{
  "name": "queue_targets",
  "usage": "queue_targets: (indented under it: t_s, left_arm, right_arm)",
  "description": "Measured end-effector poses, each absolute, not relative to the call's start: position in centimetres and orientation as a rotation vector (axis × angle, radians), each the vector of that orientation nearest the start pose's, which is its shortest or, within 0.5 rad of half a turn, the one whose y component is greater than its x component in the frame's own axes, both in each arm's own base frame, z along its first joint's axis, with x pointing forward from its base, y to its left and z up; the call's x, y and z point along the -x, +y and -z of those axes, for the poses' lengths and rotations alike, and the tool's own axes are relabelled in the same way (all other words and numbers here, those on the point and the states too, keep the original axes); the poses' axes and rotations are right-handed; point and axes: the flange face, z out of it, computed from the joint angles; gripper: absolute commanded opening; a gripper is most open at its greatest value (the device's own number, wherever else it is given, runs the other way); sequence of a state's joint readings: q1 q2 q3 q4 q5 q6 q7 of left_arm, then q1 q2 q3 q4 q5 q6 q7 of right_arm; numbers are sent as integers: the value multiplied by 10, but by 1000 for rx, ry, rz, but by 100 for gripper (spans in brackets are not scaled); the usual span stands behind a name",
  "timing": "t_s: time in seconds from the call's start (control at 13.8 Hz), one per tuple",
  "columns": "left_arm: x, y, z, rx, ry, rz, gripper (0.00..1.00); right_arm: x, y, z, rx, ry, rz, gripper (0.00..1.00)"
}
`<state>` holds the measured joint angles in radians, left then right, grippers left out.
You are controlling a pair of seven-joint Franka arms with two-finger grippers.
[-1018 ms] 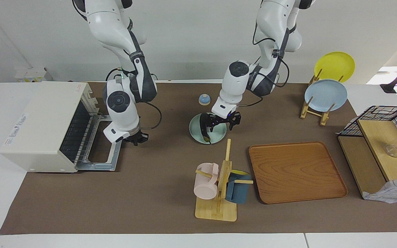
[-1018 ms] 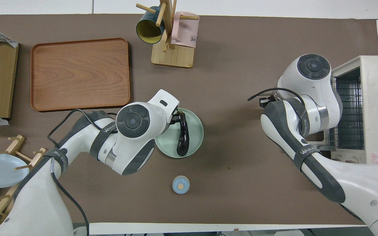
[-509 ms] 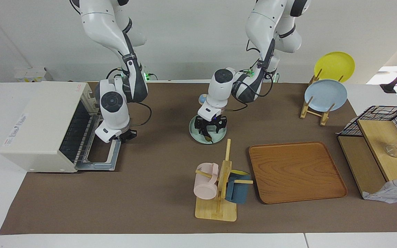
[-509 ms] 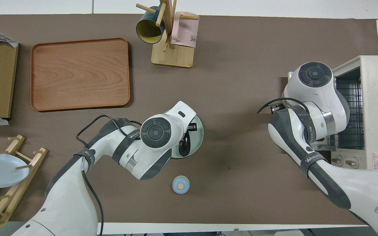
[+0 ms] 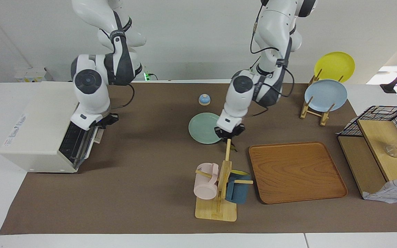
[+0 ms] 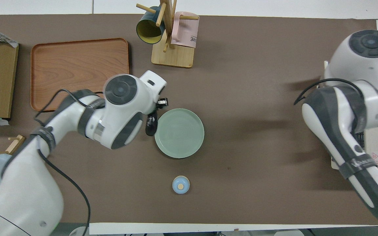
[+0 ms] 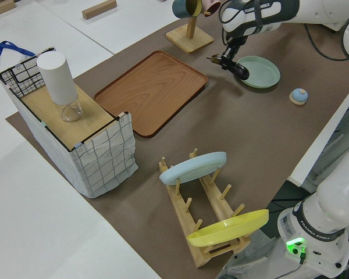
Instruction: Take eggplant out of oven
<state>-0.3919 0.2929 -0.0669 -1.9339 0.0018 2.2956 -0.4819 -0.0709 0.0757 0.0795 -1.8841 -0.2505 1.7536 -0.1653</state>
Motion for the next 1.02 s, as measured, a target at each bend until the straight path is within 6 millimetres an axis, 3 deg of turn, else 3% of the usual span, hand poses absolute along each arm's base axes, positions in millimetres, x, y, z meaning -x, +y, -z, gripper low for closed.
queue_targets:
  t_s: [0.07,0.15,0.22,0.29,0.36,0.44,0.51,0.58,0.65,0.73,0.8,0.95,1.02]
  left_arm:
    - [-591,-211,-344,3182,9,110,0]
    - [-619,-159,-345,3169,71,139,15]
    - [-643,-121,-344,3145,122,168,78]
    - [-659,-105,-338,3118,156,186,99]
    - [-668,-107,-331,3103,182,191,100]
    - [-672,-115,-328,3099,204,190,100]
    - [-674,-119,-334,3096,209,179,100]
    - [-676,-118,-353,3089,202,153,100]
    - [-675,-112,-387,3080,181,118,100]
    - [-667,-102,-431,3074,148,84,100]
    - [-652,-91,-476,3077,110,55,100]
    - [-606,-65,-561,3094,69,9,100]
    - [-584,-55,-592,3097,92,-8,100]
  right_arm:
    - [-555,-44,-463,3311,-392,-355,12]
    - [-552,-64,-469,3307,-367,-344,44]
    - [-550,-74,-473,3289,-335,-335,99]
    - [-549,-75,-479,3253,-296,-318,100]
    - [-548,-72,-496,3208,-256,-280,100]
    - [-547,-67,-528,3173,-227,-220,100]
    - [-542,-63,-568,3159,-210,-163,100]
    - [-534,-60,-606,3160,-183,-128,100]
    - [-525,-57,-641,3164,-136,-107,100]
    - [-518,-57,-663,3167,-94,-99,100]
    - [-514,-60,-671,3166,-65,-112,100]
    - [-516,-65,-667,3160,-37,-151,100]
    - [-519,-64,-662,3157,-41,-169,100]
